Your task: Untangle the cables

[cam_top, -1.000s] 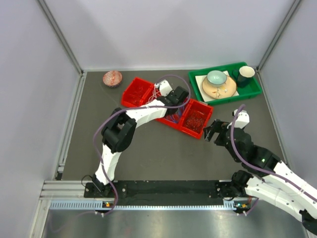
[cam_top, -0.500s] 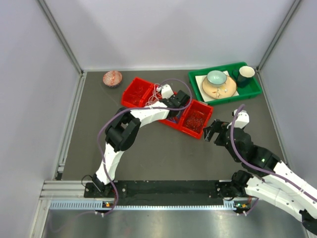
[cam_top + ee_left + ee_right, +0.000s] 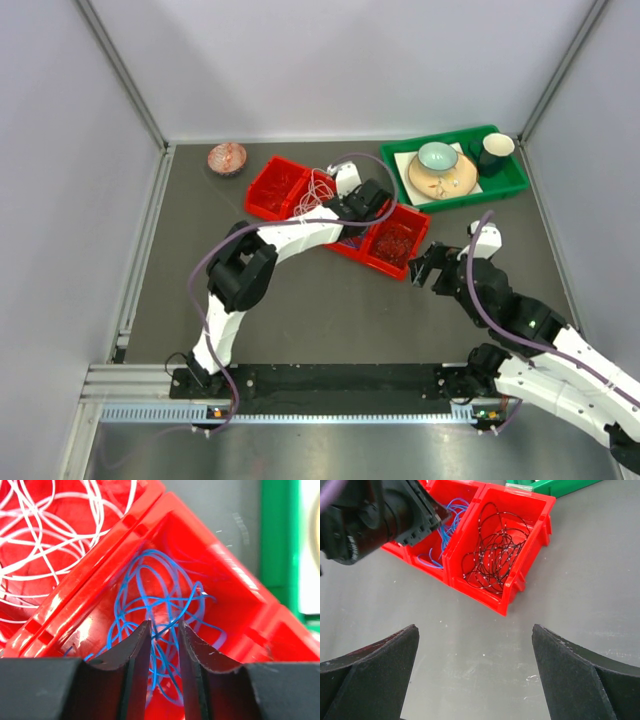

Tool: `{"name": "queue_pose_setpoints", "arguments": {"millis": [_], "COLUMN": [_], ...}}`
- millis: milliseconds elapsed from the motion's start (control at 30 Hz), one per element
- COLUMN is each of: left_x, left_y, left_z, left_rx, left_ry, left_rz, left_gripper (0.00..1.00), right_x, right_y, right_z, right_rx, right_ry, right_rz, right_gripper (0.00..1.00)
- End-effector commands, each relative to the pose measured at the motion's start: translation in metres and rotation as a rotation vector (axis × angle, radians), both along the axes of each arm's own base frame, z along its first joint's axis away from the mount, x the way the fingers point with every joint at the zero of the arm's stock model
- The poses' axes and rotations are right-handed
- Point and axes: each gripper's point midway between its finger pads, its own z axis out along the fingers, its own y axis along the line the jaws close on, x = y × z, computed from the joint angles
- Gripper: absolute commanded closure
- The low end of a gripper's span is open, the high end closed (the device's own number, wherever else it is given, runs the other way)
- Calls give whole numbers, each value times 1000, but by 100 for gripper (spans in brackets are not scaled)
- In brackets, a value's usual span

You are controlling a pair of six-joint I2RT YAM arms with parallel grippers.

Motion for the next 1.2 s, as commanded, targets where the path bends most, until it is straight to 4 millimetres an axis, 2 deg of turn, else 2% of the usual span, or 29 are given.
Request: {"name": "queue_pose_setpoints", "arguments": {"millis": [0, 100, 133, 267, 333, 500, 767, 800, 867, 900, 1000, 1033, 1067, 1167], "left_x": [3, 0, 0, 0, 0, 0, 8, 13, 21, 29, 49, 57, 62, 85], "left_y": [-6, -6, -5, -1, 2, 26, 85, 94, 92, 98, 101, 101, 100, 111], "left_z": [74, 85, 88, 89, 93, 114, 97, 96, 93, 93, 87, 93, 83, 71], "left_rx": [-56, -48, -43, -29, -26, 30, 70, 64, 42, 44, 88, 95, 118, 147], "left_ry": [-145, -167, -174, -187, -200, -255, -206, -202, -192, -184, -159, -173, -165, -145], "left_rz": [-28, -41, -44, -42, -34, -5, 75, 86, 30, 32, 18, 23, 18, 29], "left_gripper": [66, 63, 57, 46, 44, 44, 44, 44, 43, 42, 43, 44, 45, 47], "right_x": [-1, -1, -2, -2, -3, -3, -1, -1, 0, 0, 1, 2, 2, 3], "right_y": [2, 3, 3, 3, 4, 2, 5, 5, 5, 5, 5, 5, 6, 5], "right_z": [18, 18, 19, 19, 18, 17, 13, 11, 11, 10, 10, 11, 10, 13], "right_rx": [43, 49, 55, 58, 56, 56, 45, 40, 35, 32, 29, 28, 26, 24], "right_ry": [-32, -29, -29, -29, -27, -26, -10, -7, -6, -5, -5, -6, -4, -8], "right_rz": [16, 20, 21, 22, 25, 21, 21, 19, 19, 20, 16, 13, 13, 10], "right_gripper": [7, 7, 7, 7, 7, 6, 6, 6, 6, 6, 6, 6, 6, 6]}}
